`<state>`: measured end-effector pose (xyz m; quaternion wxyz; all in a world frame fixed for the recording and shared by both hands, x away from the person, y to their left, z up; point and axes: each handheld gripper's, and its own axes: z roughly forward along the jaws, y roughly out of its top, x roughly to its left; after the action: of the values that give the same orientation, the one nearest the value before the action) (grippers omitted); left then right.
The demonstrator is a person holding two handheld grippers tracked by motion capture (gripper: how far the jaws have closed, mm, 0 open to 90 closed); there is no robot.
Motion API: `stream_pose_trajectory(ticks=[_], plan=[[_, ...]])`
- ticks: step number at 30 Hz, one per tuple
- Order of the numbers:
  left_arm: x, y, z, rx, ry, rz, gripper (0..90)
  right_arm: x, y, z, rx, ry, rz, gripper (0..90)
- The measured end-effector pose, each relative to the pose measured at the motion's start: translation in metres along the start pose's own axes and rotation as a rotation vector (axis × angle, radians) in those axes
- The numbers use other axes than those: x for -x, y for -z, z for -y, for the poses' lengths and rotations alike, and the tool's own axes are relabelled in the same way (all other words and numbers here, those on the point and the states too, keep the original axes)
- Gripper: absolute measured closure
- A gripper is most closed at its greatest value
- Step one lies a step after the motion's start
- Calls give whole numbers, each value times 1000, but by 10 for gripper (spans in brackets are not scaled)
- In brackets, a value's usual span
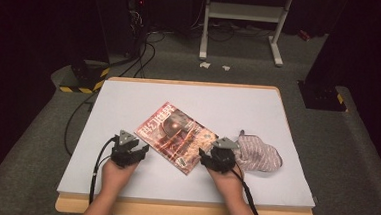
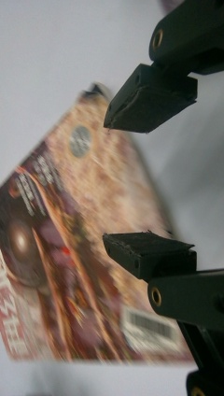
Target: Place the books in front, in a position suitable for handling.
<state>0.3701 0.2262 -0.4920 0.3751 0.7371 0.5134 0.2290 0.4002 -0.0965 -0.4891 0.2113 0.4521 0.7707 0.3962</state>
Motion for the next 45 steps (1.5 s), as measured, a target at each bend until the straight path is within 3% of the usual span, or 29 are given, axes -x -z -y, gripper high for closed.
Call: stream_pose_trajectory(ticks=[1,2,5,9,15,19,26,34,37,39,41,45], plan=[[0,0,0,0,0,0,481,0,0,0,0,0,0,381],[2,3,4,-2,-2,9,478,5,-13,-11,-7,-6,20,376],[5,4,6,-6,-11,10,463,12,-30,-23,-22,-27,41,364],[8,3,7,-21,-23,24,444,13,-44,-33,-34,-29,60,354],[14,4,8,-21,-44,32,434,20,-63,-37,-90,-45,87,331],[14,5,8,-20,-42,36,434,22,-67,-35,-93,-72,64,331],[11,4,8,-20,-30,38,428,13,-57,-28,-108,-62,35,340],[5,7,8,-10,-4,43,421,-10,-28,-5,-102,-15,-18,373],[6,7,8,-12,9,53,407,-26,-9,9,-107,21,-54,396],[6,7,9,-19,12,56,396,-28,-6,11,-107,26,-62,398],[6,4,10,-46,14,57,380,-36,5,21,-111,31,-104,404],[6,3,13,-66,26,68,375,-37,12,24,-106,42,-121,423]])
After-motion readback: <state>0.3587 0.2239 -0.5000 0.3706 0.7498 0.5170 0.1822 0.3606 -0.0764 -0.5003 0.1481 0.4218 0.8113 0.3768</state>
